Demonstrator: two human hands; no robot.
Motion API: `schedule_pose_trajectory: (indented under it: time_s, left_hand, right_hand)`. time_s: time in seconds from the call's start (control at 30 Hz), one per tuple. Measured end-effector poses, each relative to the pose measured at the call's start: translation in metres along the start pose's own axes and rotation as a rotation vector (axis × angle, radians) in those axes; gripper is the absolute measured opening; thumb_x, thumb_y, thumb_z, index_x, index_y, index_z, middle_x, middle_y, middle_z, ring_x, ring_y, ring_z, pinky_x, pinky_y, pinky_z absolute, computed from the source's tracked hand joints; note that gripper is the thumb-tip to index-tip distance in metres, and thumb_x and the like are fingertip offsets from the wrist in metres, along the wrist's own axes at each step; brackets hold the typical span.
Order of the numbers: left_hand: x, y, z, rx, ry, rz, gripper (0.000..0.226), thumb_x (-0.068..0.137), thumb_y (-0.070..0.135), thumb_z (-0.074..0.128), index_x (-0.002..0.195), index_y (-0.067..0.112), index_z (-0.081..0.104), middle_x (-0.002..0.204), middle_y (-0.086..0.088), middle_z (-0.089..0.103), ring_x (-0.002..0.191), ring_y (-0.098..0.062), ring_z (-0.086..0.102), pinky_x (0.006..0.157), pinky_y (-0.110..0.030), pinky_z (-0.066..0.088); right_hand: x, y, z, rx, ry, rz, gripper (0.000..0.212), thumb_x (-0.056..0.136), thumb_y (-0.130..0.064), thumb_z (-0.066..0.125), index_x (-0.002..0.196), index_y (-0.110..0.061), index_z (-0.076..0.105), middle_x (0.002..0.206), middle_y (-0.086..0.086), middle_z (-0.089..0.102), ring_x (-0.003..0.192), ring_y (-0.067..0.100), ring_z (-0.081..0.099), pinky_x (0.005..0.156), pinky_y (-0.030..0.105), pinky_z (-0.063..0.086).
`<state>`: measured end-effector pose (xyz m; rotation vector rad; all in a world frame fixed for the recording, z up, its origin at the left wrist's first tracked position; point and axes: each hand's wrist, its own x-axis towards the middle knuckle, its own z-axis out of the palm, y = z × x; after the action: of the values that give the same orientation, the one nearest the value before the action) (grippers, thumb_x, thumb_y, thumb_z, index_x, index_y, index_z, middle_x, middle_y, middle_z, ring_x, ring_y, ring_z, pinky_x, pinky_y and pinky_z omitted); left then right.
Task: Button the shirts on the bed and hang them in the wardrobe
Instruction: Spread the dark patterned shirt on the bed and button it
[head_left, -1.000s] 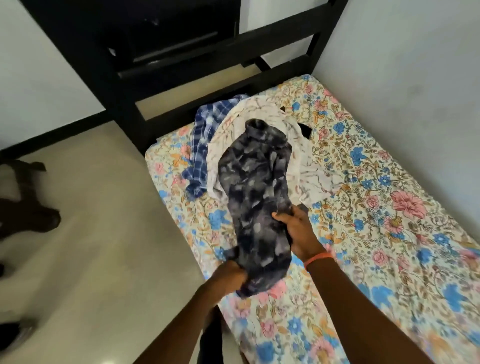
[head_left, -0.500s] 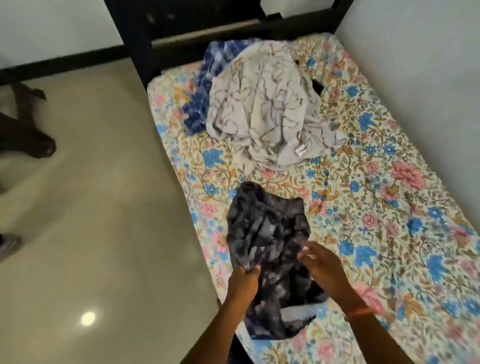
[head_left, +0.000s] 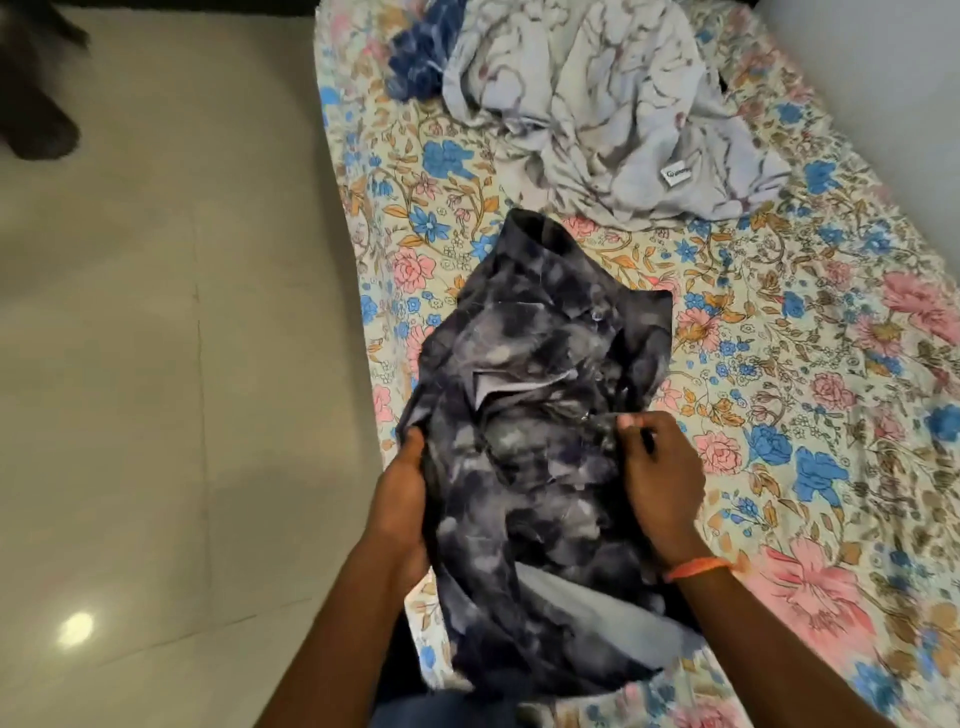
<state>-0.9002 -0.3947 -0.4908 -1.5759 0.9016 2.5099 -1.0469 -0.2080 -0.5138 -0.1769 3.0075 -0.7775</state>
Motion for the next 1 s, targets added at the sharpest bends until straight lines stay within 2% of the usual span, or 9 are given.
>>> schedule_pose_trajectory:
  time_s: [0.13,0.27,0.33,0.43,0.53,0.67,0.8,0.9,1.0]
  left_hand:
    - [0.000,-0.015,0.019,0.388,0.228,0.329,0.064,0.094,0.066,0.040,0.116,0.010,0.064,0.112,-0.013,0.069,0.101,-0.031,0.066,0.089,-0.042,0.053]
    - [-0.051,-0.054,0.036,0.834,0.807,0.872,0.067,0.088,0.062,0.054,0.127,0.008,0.047,0.125,-0.015,0.055,0.117,-0.037,0.052,0.093,-0.045,0.045]
    - [-0.083,-0.079,0.050,1.004,1.005,0.975,0.070,0.083,0.070,0.053,0.126,0.014,0.047,0.121,-0.011,0.053,0.113,-0.036,0.050,0.088,-0.048,0.044]
    - [-0.103,-0.119,0.074,1.330,0.993,0.706,0.089,0.074,0.082,0.053,0.132,0.014,0.039,0.126,-0.009,0.048,0.116,-0.035,0.048,0.088,-0.049,0.047]
    - [-0.101,-0.140,0.089,1.433,0.991,0.586,0.059,0.091,0.047,0.061,0.132,0.012,0.038,0.133,-0.011,0.044,0.120,-0.034,0.044,0.088,-0.046,0.045]
    - [-0.094,-0.135,0.103,1.376,0.961,0.678,0.035,0.091,0.012,0.055,0.125,0.008,0.047,0.129,-0.016,0.048,0.117,-0.036,0.047,0.088,-0.044,0.046]
    - [-0.079,-0.133,0.105,1.380,1.033,0.613,0.049,0.090,0.033,0.060,0.129,0.008,0.043,0.132,-0.015,0.046,0.120,-0.037,0.045,0.089,-0.048,0.047]
    - [-0.069,-0.131,0.092,1.361,1.092,0.614,0.051,0.091,0.043,0.060,0.126,0.009,0.042,0.127,-0.014,0.047,0.115,-0.037,0.047,0.087,-0.049,0.045]
    - [-0.062,-0.122,0.064,1.251,1.037,0.727,0.026,0.093,0.023,0.058,0.113,0.009,0.051,0.114,-0.014,0.055,0.100,-0.036,0.054,0.075,-0.043,0.045]
  right_hand:
    - [0.007,0.014,0.008,0.138,0.008,0.017,0.026,0.102,-0.042,0.045,0.095,-0.019,0.054,0.079,-0.004,0.054,0.074,0.022,0.051,0.063,0.033,0.032]
    - [0.000,0.032,0.001,0.191,-0.061,-0.258,0.023,0.099,-0.038,0.053,0.090,-0.017,0.055,0.081,-0.003,0.053,0.072,0.021,0.047,0.059,0.033,0.027]
    - [-0.005,0.042,-0.010,0.216,-0.091,-0.391,0.022,0.099,-0.035,0.054,0.088,-0.016,0.055,0.081,0.000,0.051,0.071,0.022,0.045,0.060,0.033,0.027]
    - [0.005,0.064,-0.053,0.394,-0.075,-0.402,0.021,0.101,-0.024,0.051,0.088,-0.008,0.055,0.079,0.006,0.052,0.071,0.024,0.046,0.059,0.033,0.023]
    - [0.043,0.098,-0.109,0.514,0.033,-0.252,0.026,0.102,-0.018,0.049,0.094,0.004,0.059,0.084,0.015,0.054,0.074,0.026,0.047,0.057,0.034,0.020]
    - [0.088,0.160,-0.146,0.333,0.086,-0.142,0.032,0.094,-0.028,0.056,0.096,0.003,0.063,0.101,0.028,0.064,0.091,0.043,0.059,0.074,0.040,0.041]
    - [0.066,0.157,-0.143,0.153,0.136,-0.255,0.033,0.082,-0.010,0.062,0.114,-0.006,0.065,0.115,0.020,0.060,0.101,0.042,0.058,0.081,0.041,0.047]
    - [0.012,0.100,-0.117,0.308,-0.115,-0.564,0.015,0.094,-0.017,0.061,0.108,-0.013,0.065,0.099,0.001,0.065,0.085,0.015,0.062,0.069,0.019,0.043]
    - [-0.018,0.055,-0.066,0.075,-0.357,-0.742,0.058,0.089,-0.048,0.066,0.136,-0.020,0.047,0.131,0.006,0.053,0.107,0.022,0.059,0.082,0.035,0.054]
